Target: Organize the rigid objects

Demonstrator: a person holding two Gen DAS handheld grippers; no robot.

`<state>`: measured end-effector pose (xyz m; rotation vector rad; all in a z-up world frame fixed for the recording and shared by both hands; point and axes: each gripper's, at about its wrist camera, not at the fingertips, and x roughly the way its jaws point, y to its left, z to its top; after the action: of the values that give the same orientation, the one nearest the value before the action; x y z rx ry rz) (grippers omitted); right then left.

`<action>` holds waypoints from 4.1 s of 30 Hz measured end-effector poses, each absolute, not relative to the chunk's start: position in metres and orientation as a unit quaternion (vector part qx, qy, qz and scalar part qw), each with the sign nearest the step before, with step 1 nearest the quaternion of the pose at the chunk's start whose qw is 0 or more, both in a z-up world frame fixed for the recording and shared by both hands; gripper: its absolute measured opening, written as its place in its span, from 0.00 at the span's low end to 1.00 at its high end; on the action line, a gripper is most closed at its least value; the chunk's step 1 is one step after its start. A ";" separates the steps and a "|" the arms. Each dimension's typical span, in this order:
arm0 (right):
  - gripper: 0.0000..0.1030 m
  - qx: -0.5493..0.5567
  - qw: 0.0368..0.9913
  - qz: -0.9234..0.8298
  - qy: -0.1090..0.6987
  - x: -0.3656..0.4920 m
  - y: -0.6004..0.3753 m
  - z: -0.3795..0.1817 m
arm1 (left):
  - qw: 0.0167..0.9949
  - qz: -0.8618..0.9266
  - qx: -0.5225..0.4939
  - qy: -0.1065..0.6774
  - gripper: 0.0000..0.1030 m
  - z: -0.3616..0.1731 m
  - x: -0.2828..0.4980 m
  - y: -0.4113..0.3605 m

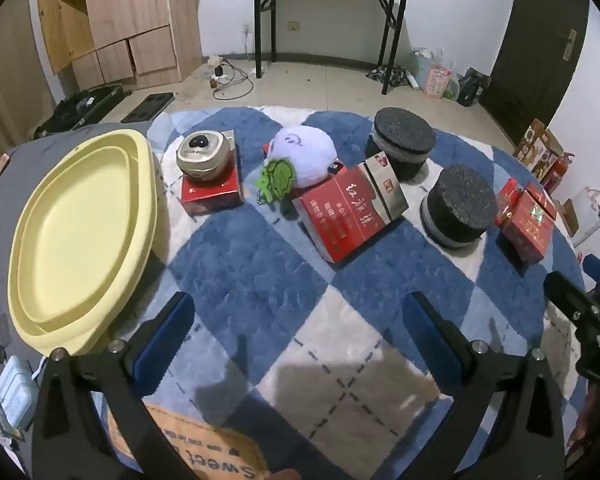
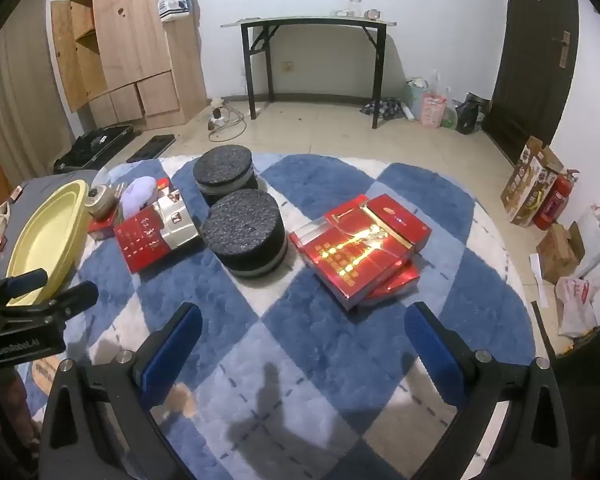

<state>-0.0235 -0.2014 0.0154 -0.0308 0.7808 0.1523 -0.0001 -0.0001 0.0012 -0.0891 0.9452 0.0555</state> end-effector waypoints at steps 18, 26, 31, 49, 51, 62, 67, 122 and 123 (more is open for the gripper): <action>1.00 -0.004 0.919 0.078 0.386 -0.019 -0.203 0.009 | 0.881 0.028 -0.045 0.470 1.00 -0.007 0.001 0.001; 1.00 -0.007 0.918 0.082 0.387 -0.018 -0.201 0.007 | 0.872 0.031 -0.080 0.481 1.00 -0.009 0.003 0.011; 1.00 -0.013 0.919 0.083 0.386 -0.019 -0.199 0.005 | 0.872 0.031 -0.088 0.481 1.00 -0.009 0.004 0.011; 1.00 -0.085 0.915 0.135 0.371 0.009 -0.232 0.015 | 0.819 0.105 -0.191 0.530 1.00 -0.030 0.074 -0.010; 1.00 -0.097 0.913 0.156 0.365 0.015 -0.237 0.011 | 0.817 0.123 -0.194 0.528 1.00 -0.033 0.081 -0.010; 1.00 -0.108 0.897 0.207 0.375 0.051 -0.263 -0.018 | 0.811 0.123 -0.220 0.527 1.00 -0.050 0.113 -0.011; 1.00 -0.103 0.901 0.206 0.369 0.062 -0.268 -0.024 | 0.814 0.122 -0.208 0.528 1.00 -0.053 0.124 -0.018; 0.91 -0.104 0.876 0.363 0.301 0.020 0.042 0.029 | 0.857 0.125 -0.140 0.480 0.23 0.026 0.042 0.283; 0.91 -0.116 0.866 0.376 0.308 0.021 0.066 0.020 | 0.852 0.126 -0.145 0.487 0.23 0.016 0.041 0.291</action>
<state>0.0210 0.0664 0.0202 -0.2425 0.6450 0.7865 0.0410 0.2909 0.0161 -0.3043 1.0240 0.2658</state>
